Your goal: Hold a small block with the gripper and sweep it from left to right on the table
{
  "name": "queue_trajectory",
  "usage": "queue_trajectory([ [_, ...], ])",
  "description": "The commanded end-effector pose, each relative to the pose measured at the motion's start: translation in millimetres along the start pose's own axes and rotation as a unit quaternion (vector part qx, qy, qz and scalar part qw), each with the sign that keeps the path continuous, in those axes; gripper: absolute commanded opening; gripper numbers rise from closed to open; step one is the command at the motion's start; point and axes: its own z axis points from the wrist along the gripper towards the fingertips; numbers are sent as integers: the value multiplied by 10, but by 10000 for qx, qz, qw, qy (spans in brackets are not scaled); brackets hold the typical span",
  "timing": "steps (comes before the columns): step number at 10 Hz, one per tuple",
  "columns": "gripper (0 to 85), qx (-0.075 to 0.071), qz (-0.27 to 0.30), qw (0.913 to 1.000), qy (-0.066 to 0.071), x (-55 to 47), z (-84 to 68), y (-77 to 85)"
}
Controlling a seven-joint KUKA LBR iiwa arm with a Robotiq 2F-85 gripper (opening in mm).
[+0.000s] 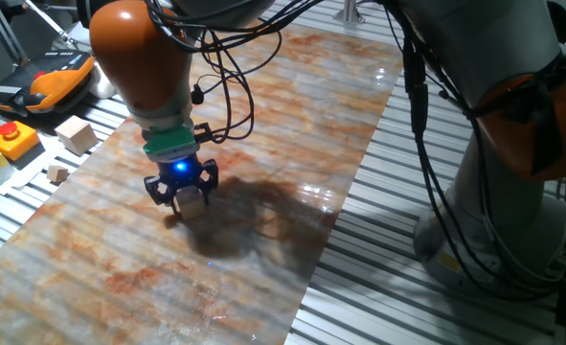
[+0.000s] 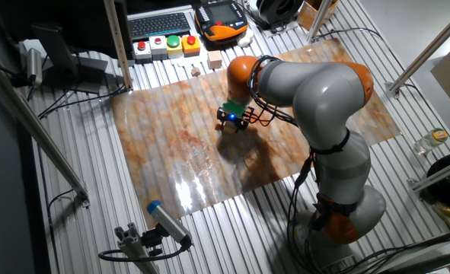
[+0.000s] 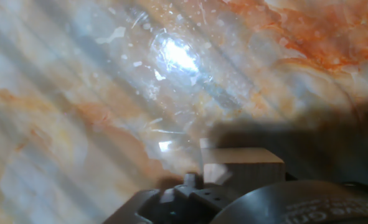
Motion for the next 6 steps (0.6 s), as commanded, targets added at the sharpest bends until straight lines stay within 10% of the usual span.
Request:
queue_trajectory([
  [1,680,0,7,10000,9,-1,-21,11],
  [6,680,32,-39,10000,29,22,-251,14],
])
